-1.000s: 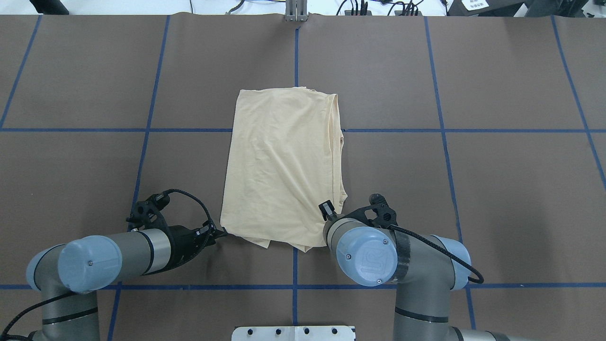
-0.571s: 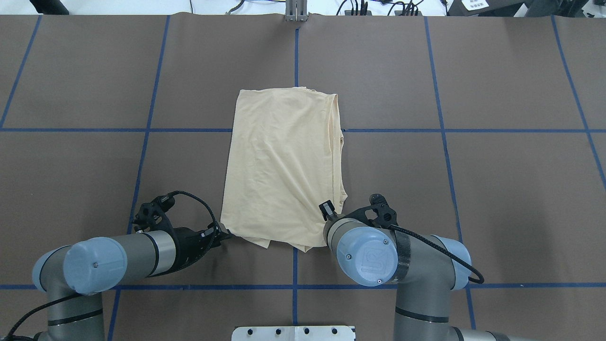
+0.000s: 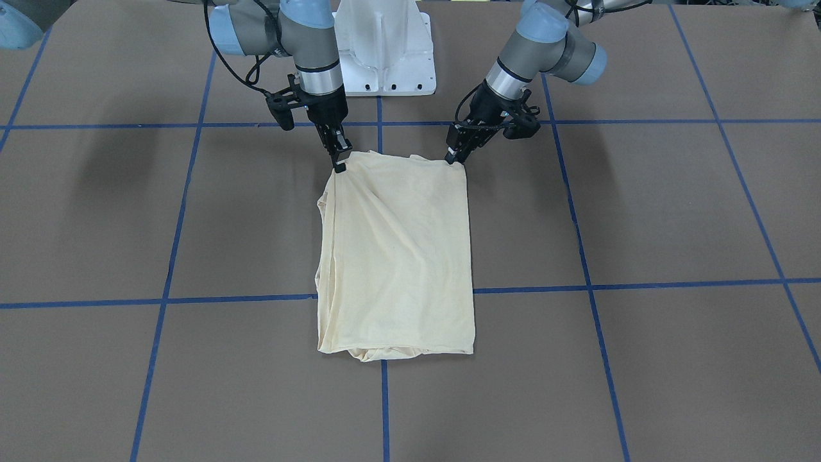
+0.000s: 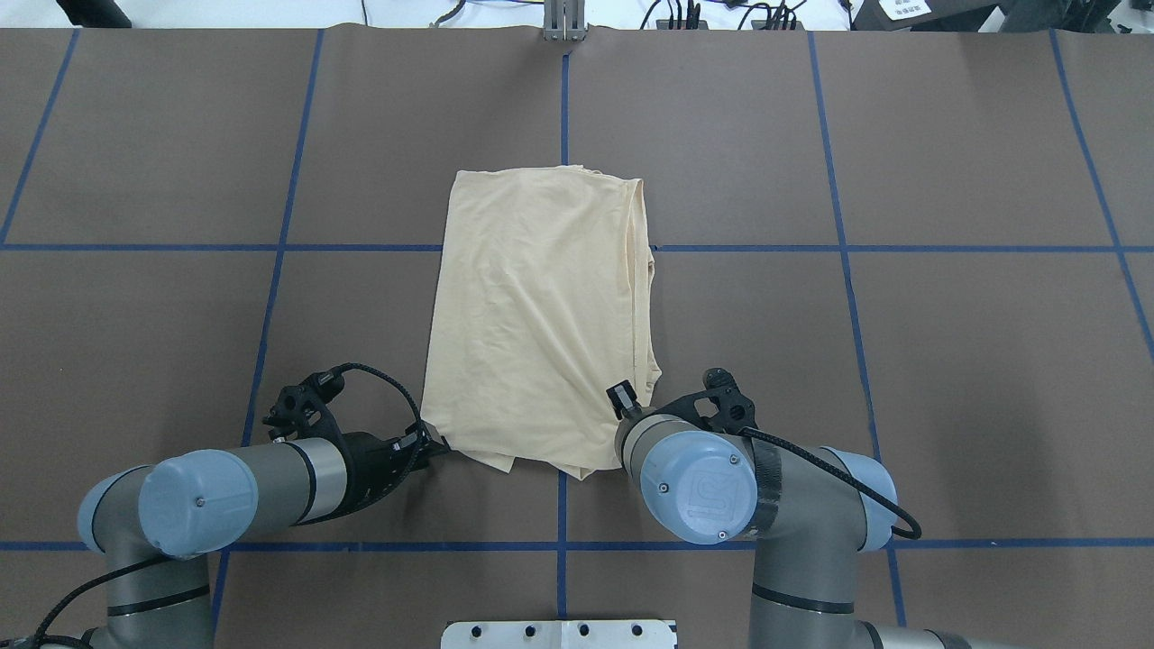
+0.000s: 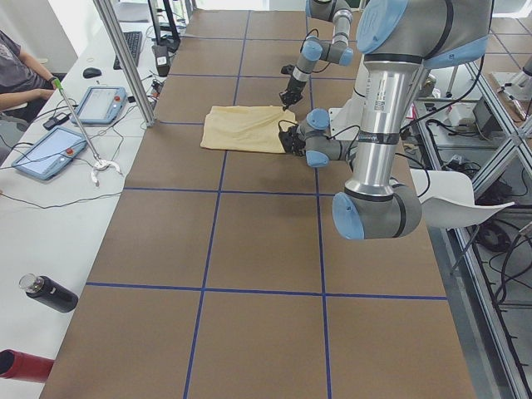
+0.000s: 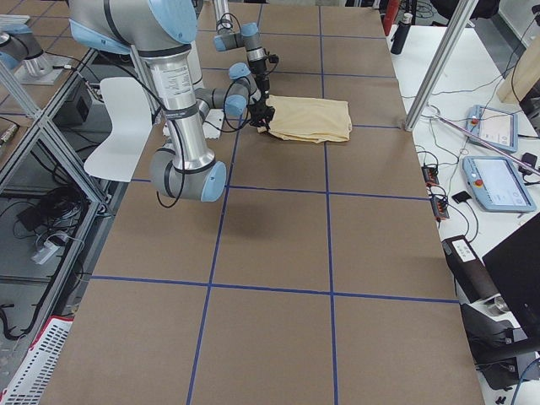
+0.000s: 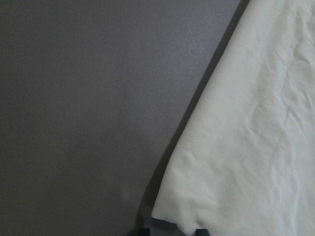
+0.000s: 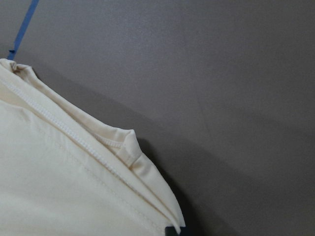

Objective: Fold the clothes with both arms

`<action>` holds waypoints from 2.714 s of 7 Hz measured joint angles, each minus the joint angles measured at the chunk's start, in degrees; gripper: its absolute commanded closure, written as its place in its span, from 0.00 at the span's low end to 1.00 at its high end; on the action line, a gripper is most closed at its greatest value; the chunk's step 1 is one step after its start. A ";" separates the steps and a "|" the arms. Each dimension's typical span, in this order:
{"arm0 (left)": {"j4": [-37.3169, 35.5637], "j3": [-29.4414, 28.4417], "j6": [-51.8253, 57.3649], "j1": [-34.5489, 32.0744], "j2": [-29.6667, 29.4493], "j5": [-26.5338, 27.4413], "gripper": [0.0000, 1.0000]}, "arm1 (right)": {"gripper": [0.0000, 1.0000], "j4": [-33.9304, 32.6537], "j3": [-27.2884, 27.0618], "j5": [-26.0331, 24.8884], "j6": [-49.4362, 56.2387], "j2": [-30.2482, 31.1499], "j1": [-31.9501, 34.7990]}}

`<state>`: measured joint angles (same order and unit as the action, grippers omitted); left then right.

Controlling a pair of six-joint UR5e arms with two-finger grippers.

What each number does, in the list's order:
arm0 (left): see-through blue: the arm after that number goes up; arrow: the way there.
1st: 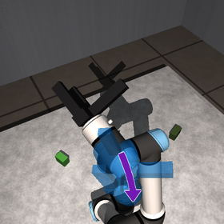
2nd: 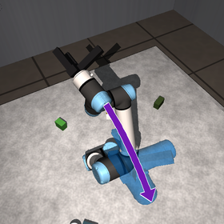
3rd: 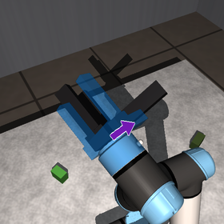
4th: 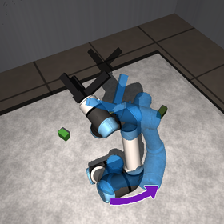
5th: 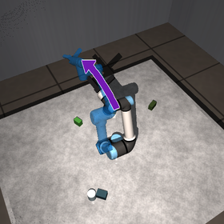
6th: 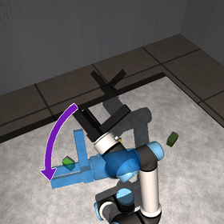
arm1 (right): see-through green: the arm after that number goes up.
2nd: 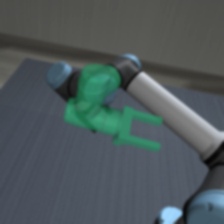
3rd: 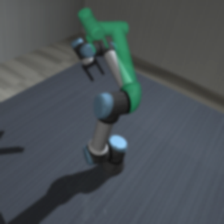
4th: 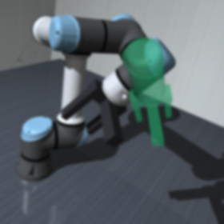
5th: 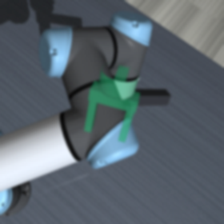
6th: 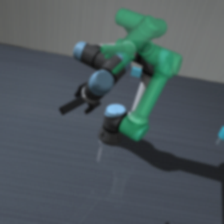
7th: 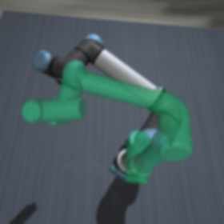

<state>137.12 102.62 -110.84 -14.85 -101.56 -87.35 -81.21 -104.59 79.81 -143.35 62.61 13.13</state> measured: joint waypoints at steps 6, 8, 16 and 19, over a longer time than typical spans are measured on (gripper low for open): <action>-0.61 0.58 0.07 -0.22 -0.04 -0.01 1.00 | 1.00 0.00 -0.03 0.00 0.06 0.09 0.18; -0.81 2.55 0.08 -0.47 0.53 -0.03 1.00 | 1.00 0.00 -0.08 0.00 0.14 0.17 0.32; -4.31 1.76 0.84 -0.70 0.33 -0.11 0.51 | 1.00 0.00 0.00 0.00 0.26 0.14 0.49; -4.31 1.03 0.85 -0.62 -0.23 -0.08 1.00 | 1.00 0.00 0.00 0.00 0.27 0.14 0.49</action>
<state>132.80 103.65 -109.99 -15.47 -101.80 -87.43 -81.21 -104.59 79.80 -143.08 62.75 13.62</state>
